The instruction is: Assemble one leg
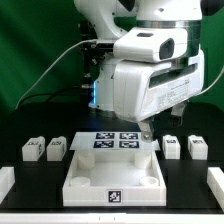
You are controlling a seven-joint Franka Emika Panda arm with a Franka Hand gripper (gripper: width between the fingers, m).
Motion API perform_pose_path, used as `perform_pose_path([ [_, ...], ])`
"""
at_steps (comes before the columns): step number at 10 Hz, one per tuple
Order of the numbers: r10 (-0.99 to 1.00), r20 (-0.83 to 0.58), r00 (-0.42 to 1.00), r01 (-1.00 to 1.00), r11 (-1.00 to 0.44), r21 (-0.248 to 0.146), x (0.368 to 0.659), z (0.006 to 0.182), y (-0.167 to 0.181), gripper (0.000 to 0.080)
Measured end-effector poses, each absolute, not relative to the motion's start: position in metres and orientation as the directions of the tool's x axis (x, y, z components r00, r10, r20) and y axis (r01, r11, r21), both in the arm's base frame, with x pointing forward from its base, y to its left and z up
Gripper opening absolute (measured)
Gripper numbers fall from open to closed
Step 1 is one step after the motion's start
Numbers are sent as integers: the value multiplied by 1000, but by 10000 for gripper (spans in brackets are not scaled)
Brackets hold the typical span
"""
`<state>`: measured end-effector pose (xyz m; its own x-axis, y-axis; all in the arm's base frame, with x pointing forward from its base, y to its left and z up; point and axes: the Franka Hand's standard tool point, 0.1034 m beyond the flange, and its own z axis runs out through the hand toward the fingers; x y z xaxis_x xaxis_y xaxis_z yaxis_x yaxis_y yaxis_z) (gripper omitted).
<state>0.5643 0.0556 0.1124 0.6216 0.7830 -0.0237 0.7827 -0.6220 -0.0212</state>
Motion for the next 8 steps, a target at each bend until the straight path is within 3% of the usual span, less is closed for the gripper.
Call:
perform_pose_path([
  [5, 817, -25, 576, 817, -577, -23, 562, 112, 56, 650],
  [6, 847, -36, 531, 846, -532, -35, 549, 110, 56, 650],
  [8, 973, -39, 230, 973, -231, -27, 529, 104, 47, 650],
])
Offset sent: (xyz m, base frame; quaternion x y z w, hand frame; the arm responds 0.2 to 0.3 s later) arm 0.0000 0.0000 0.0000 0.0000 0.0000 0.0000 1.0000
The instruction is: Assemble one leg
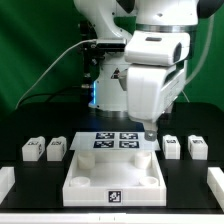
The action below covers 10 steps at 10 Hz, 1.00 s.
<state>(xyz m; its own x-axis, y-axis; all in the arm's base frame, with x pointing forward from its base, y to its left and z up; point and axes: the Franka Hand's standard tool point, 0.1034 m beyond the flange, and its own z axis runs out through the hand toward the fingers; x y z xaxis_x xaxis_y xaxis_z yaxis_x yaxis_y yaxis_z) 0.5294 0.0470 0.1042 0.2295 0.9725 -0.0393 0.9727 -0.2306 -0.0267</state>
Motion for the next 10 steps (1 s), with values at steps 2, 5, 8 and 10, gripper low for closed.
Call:
perform_pose_path([
  [2, 999, -38, -7, 999, 5, -36, 521, 100, 29, 650],
  [5, 999, -38, -33, 999, 31, -39, 521, 99, 28, 650],
  [8, 997, -26, -69, 996, 67, -54, 482, 66, 1, 650],
  [10, 999, -12, -48, 996, 47, -76, 444, 39, -14, 650],
])
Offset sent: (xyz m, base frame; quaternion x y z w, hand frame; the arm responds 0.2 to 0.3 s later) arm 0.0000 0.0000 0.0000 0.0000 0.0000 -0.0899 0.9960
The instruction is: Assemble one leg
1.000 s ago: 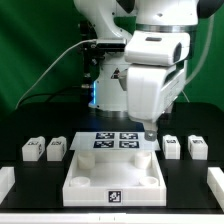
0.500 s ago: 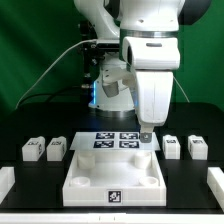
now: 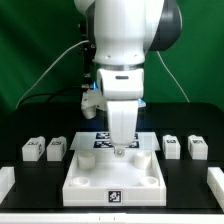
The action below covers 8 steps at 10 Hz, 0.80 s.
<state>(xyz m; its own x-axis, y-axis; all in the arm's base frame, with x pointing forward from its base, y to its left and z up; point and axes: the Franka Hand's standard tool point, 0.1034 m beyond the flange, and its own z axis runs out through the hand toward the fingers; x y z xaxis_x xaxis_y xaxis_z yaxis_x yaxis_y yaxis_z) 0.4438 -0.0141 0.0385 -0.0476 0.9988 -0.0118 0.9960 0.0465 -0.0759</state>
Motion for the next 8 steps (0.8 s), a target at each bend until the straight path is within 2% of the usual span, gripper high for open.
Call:
perform_pose_path([
  [2, 1000, -2, -9, 995, 9, -94, 436, 14, -16, 650],
  [4, 1000, -3, 6, 995, -7, -99, 435, 12, -15, 650],
  [5, 1000, -2, 7, 995, -7, -101, 434, 11, -15, 561],
  [6, 1000, -2, 7, 995, -8, -102, 434, 11, -15, 561],
  [7, 1000, -2, 8, 995, -8, -102, 434, 11, -15, 382],
  [8, 1000, -2, 8, 995, -8, -103, 433, 11, -15, 248],
])
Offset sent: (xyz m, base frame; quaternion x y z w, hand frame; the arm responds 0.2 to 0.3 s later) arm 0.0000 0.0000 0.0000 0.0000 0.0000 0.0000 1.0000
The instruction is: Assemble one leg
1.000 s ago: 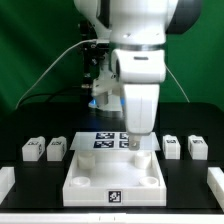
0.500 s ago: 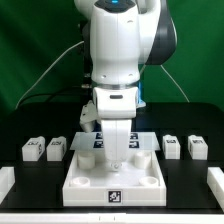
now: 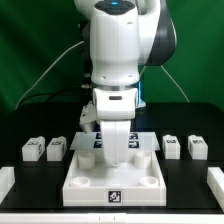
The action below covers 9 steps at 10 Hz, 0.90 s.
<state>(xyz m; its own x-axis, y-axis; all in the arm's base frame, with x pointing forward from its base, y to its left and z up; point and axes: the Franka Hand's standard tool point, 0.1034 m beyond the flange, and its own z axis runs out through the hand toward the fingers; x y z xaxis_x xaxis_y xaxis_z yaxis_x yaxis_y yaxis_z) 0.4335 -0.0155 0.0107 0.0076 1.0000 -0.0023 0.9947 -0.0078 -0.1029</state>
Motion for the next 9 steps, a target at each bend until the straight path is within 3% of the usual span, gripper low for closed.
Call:
perform_pose_path([
  [1, 1000, -2, 8, 995, -8, -103, 433, 11, -15, 248],
  [2, 1000, -2, 8, 995, -8, -97, 435, 11, -16, 67],
  [9, 1000, 4, 20, 997, -20, -78, 447, 12, -4, 67],
])
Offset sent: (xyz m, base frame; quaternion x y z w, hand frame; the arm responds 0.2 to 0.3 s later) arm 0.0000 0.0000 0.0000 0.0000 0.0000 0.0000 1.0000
